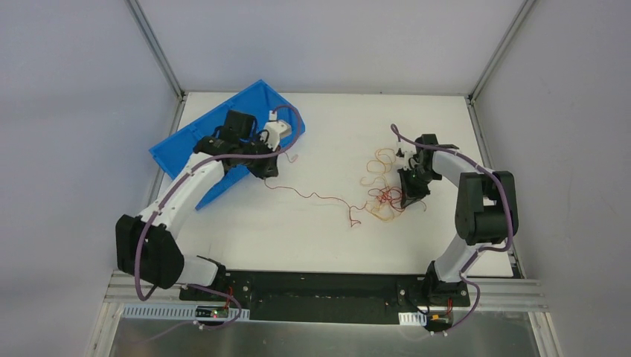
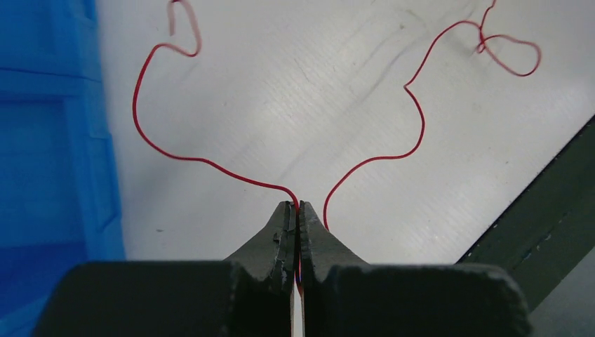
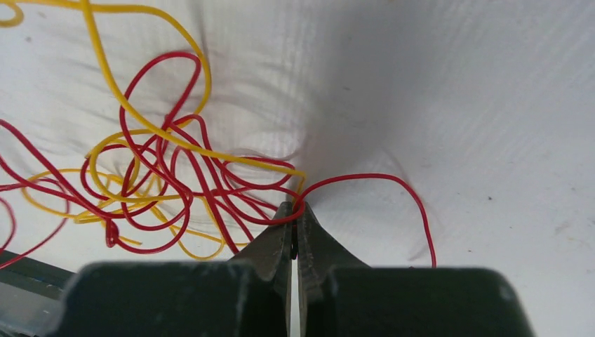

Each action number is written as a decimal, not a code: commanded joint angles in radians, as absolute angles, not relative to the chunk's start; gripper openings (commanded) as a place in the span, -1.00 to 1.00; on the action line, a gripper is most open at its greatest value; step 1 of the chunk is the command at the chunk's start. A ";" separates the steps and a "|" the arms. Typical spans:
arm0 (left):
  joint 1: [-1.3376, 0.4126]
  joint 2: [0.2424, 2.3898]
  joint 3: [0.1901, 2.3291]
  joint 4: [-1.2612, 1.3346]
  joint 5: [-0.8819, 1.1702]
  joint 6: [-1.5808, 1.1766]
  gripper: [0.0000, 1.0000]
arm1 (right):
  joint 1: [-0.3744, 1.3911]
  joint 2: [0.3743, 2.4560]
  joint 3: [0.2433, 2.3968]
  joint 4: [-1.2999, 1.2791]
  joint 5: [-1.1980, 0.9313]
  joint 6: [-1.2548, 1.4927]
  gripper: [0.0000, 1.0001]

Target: Untangle the cables

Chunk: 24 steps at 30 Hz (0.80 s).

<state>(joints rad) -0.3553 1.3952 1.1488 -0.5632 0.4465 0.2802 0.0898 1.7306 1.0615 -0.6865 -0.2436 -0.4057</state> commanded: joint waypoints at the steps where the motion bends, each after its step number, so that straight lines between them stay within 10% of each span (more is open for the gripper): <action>1: -0.275 1.305 1.307 -0.698 0.607 0.334 -1.00 | 0.071 1.688 1.051 -0.701 -0.185 -0.475 -1.00; 14: 0.058 1.493 2.111 -0.706 0.686 0.176 -1.00 | 0.060 1.696 1.041 -0.701 -0.174 -0.503 -1.00; 24: 0.119 1.639 2.216 -0.573 0.626 0.187 -1.00 | 0.059 1.685 1.085 -0.747 -0.262 -0.468 -1.00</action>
<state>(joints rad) 0.0952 1.5970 2.2116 -0.6651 0.6426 0.1967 0.0685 1.7233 1.0534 -0.6888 -0.2268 -0.4717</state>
